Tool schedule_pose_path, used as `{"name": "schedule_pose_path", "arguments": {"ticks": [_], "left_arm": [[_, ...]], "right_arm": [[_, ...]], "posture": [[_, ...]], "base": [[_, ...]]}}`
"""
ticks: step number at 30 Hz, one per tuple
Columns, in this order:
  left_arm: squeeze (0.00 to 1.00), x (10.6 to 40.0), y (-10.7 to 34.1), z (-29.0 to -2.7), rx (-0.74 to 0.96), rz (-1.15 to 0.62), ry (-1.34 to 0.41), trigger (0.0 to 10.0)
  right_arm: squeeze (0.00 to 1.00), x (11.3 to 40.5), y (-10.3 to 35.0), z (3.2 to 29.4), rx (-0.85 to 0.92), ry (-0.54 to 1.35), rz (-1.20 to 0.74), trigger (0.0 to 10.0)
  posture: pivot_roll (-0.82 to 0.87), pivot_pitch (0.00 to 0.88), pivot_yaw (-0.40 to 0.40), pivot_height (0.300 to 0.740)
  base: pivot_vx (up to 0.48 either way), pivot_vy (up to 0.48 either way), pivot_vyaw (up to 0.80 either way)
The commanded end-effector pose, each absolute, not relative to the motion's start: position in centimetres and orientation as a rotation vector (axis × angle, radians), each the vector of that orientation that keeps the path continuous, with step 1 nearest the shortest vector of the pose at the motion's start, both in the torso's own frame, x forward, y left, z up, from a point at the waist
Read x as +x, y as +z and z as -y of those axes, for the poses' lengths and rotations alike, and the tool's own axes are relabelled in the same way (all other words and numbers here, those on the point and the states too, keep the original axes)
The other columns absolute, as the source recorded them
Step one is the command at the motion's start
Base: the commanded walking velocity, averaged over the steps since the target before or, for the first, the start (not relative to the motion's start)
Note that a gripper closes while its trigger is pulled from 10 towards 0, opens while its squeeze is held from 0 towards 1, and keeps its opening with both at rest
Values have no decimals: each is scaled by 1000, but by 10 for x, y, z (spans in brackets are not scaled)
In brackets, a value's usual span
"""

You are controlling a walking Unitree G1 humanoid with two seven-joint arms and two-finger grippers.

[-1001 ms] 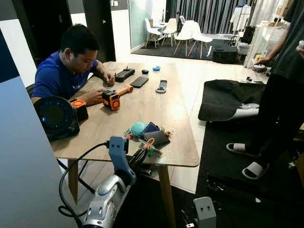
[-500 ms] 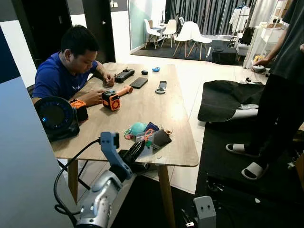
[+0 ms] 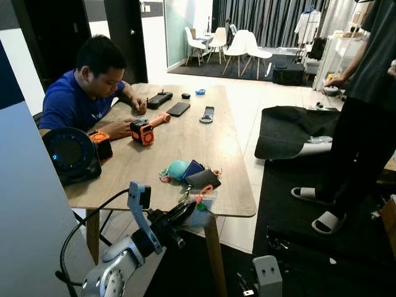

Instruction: Hang keys on a hook

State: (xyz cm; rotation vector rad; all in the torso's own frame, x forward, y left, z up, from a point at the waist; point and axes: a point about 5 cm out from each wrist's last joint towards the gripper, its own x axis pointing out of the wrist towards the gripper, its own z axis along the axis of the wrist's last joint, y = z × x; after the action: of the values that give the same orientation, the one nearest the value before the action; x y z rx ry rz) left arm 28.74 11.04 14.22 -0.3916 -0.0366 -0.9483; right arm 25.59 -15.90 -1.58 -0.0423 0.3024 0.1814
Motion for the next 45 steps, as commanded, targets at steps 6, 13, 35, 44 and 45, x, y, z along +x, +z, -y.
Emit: {"name": "schedule_pose_path", "arguments": {"ticks": [6,13,35,44,45], "left_arm": [[0,285,95,-114,-119,-169,-823,118],[0,278,46,-138,21,-336,-568,0],[0,243,-24,-182,170,-529,-119,10000],[0,235,-35,-181,178,-563,-100,10000],[0,234,-36,-181,182,-563,-99,10000]], "right_arm": [[0,247,-26,166,-54,158,-376,10000],[0,228,-44,175,-68,111,-501,10000],[0,179,-79,187,7,14,-785,10000],[0,176,-82,184,17,14,-810,10000],[0,176,-82,184,22,17,-808,10000]], "posture": [[63,12,12,740],[67,0,3,740],[63,0,4,740],[67,0,7,740],[68,0,8,740]], "base": [[0,0,0],[0,0,0],[0,0,0],[0,0,0],[0,0,0]]}}
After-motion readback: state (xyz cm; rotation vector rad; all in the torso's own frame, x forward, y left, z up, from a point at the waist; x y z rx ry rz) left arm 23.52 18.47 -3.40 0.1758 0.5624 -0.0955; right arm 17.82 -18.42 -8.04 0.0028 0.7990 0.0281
